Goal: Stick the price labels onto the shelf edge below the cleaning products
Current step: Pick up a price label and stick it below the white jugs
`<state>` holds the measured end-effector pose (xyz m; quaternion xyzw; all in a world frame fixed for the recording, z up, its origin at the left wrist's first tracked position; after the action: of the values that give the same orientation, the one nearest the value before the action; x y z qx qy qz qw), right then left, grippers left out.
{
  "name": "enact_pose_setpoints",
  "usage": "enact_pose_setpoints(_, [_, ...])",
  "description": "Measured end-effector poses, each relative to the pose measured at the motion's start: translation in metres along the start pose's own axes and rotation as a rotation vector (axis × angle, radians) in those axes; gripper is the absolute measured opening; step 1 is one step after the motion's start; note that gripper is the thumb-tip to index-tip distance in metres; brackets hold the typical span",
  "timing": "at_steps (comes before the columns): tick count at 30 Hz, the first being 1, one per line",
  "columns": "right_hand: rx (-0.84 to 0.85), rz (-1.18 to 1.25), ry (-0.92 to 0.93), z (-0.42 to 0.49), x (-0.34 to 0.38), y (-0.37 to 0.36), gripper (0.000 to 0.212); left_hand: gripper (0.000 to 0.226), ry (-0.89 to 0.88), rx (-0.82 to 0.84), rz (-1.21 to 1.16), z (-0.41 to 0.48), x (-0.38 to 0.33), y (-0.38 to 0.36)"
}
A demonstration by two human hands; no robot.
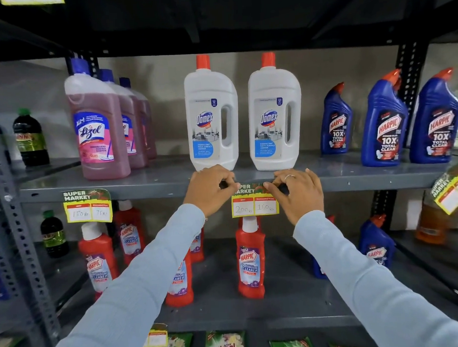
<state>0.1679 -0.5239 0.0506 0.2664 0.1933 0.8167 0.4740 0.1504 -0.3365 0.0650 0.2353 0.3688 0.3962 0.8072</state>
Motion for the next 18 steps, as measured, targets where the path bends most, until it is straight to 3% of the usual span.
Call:
enact_pose_setpoints(5, [-0.04, -0.038, -0.097, 0.001, -0.003, 0.009, 0.058, 0.021, 0.015, -0.079, -0.023, -0.005, -0.004, 0.006])
enact_pose_setpoints(18, [0.04, 0.064, -0.222, 0.013, -0.006, 0.005, 0.052, 0.026, 0.075, -0.118, -0.098, -0.006, 0.0, 0.004])
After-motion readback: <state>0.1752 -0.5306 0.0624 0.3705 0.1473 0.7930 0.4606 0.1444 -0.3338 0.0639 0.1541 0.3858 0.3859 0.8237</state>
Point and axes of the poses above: each hand's wrist, its own z-axis towards the middle knuckle, its own y-axis out of the back of the hand, x = y × z, the point moved 10 cm from there along z, towards the middle knuckle, and after that the axes turned 2 degrees about z, right-handed, at the moved point
